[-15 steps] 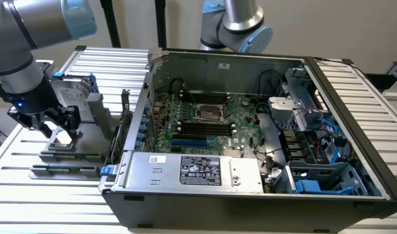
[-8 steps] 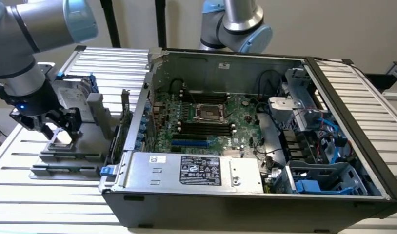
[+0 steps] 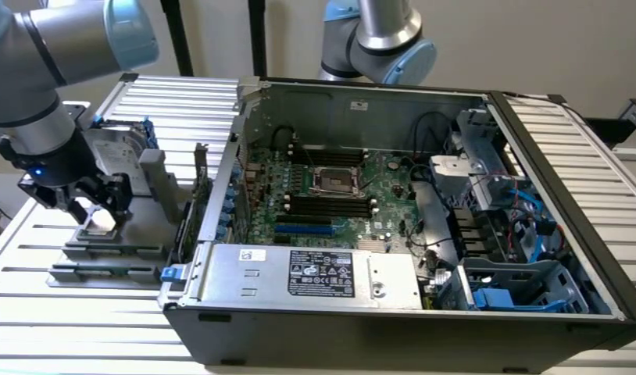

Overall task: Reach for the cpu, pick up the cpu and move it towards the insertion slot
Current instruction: 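Pick up the cpu and move it towards the insertion slot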

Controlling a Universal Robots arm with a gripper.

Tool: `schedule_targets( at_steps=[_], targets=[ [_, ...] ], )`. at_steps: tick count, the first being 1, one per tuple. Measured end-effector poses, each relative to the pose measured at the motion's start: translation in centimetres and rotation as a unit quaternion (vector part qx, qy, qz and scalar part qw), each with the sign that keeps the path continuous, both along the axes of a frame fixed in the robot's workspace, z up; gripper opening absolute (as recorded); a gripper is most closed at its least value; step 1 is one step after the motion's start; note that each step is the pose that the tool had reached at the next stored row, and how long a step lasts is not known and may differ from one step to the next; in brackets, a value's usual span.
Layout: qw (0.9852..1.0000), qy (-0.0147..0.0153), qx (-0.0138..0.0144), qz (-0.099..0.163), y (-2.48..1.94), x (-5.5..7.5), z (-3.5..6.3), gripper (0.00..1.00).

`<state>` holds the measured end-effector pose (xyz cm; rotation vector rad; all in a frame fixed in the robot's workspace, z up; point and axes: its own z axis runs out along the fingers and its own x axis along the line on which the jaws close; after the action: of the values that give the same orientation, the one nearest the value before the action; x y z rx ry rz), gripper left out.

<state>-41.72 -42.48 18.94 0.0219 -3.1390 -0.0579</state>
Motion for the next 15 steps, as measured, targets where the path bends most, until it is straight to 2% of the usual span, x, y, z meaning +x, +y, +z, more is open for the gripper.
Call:
schedule_targets(
  at_steps=[6,12,15],
  targets=[
    [1.0,0.0008,-0.0032,0.0,0.14,0.05,-0.2,0.65],
    [1.0,0.0035,-0.0081,0.0,0.19,0.23,-0.27,0.65],
    [0.9999,0.0046,-0.0096,0.0,0.19,0.23,-0.29,0.65]
  ],
)
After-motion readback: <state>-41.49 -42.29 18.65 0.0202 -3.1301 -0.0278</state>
